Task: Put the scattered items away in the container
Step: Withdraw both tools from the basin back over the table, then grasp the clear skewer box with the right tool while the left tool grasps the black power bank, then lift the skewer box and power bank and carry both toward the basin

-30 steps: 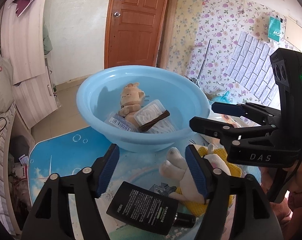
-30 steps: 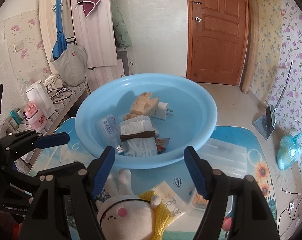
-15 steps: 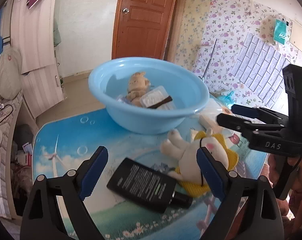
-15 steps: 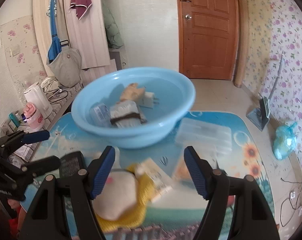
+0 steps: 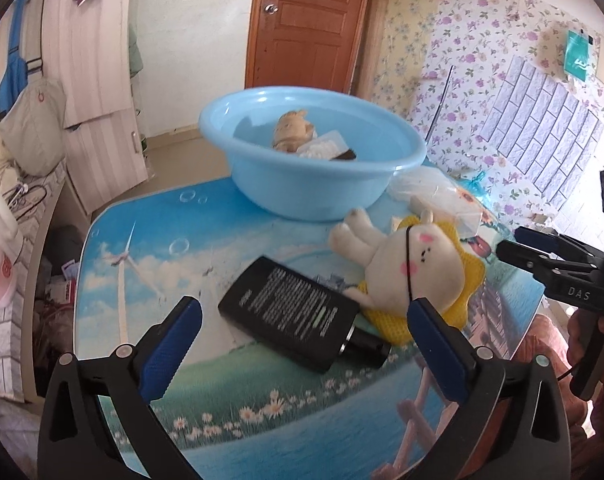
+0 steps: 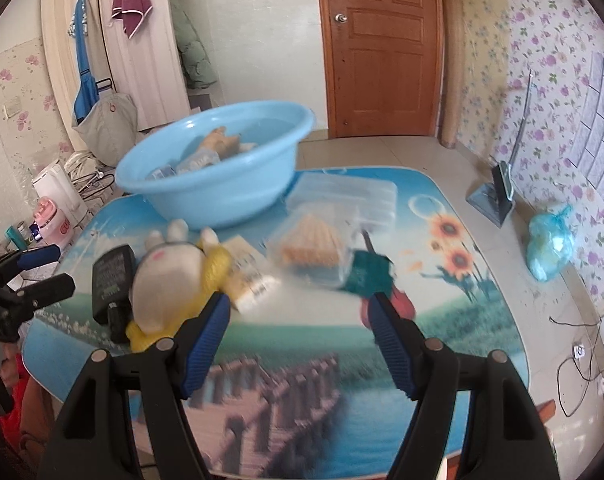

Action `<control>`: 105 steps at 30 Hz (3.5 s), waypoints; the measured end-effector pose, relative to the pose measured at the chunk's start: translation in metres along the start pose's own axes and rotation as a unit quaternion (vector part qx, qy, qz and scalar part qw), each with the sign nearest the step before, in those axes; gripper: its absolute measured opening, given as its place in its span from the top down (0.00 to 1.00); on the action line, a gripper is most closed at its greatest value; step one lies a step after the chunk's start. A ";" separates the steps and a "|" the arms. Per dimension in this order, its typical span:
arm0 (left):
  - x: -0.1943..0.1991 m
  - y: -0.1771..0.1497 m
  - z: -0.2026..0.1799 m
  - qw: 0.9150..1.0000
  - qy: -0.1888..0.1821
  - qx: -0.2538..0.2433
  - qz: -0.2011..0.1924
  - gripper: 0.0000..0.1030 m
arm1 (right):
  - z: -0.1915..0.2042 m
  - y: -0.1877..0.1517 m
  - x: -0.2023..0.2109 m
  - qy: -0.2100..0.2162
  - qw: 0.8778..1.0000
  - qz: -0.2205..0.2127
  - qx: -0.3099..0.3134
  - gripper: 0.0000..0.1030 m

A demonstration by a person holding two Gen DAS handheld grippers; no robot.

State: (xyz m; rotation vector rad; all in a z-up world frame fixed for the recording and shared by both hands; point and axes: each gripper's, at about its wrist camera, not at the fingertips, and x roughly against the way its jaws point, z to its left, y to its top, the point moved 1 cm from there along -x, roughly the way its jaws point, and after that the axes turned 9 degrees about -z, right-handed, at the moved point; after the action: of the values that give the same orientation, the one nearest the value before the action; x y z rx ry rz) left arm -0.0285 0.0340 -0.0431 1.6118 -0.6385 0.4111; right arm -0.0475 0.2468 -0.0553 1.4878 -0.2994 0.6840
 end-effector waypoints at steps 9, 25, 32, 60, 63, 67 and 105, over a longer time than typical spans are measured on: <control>0.000 -0.016 0.006 1.000 0.010 0.010 0.021 0.00 | -0.013 -0.014 0.003 -0.002 1.000 0.011 -0.016 0.31; -0.002 -0.030 0.025 0.999 0.011 -0.008 0.035 0.00 | -0.019 -0.013 -0.003 -0.009 0.999 0.016 -0.034 0.31; -0.021 -0.033 0.014 0.997 -0.001 -0.050 0.065 0.00 | -0.018 -0.007 -0.012 -0.011 0.999 0.024 -0.034 0.16; -0.057 -0.012 0.020 0.989 -0.090 -0.087 0.078 0.12 | -0.002 0.030 -0.074 -0.010 0.999 0.040 -0.014 0.36; -0.056 -0.015 0.021 0.989 -0.090 -0.085 0.081 0.13 | -0.004 0.028 -0.074 -0.005 0.999 0.043 -0.019 0.39; -0.051 -0.019 0.022 0.992 -0.076 -0.072 0.072 0.13 | -0.009 0.027 -0.066 -0.002 0.999 0.039 -0.026 0.39; -0.046 -0.026 0.037 0.997 0.006 -0.013 0.077 0.06 | -0.006 -0.010 -0.033 -0.021 0.997 0.075 0.018 0.31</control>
State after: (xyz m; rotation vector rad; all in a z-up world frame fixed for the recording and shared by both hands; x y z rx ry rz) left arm -0.0515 0.0063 -0.0968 1.5403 -0.7589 0.5225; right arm -0.0690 0.2453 -0.0834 1.5251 -0.4360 0.7823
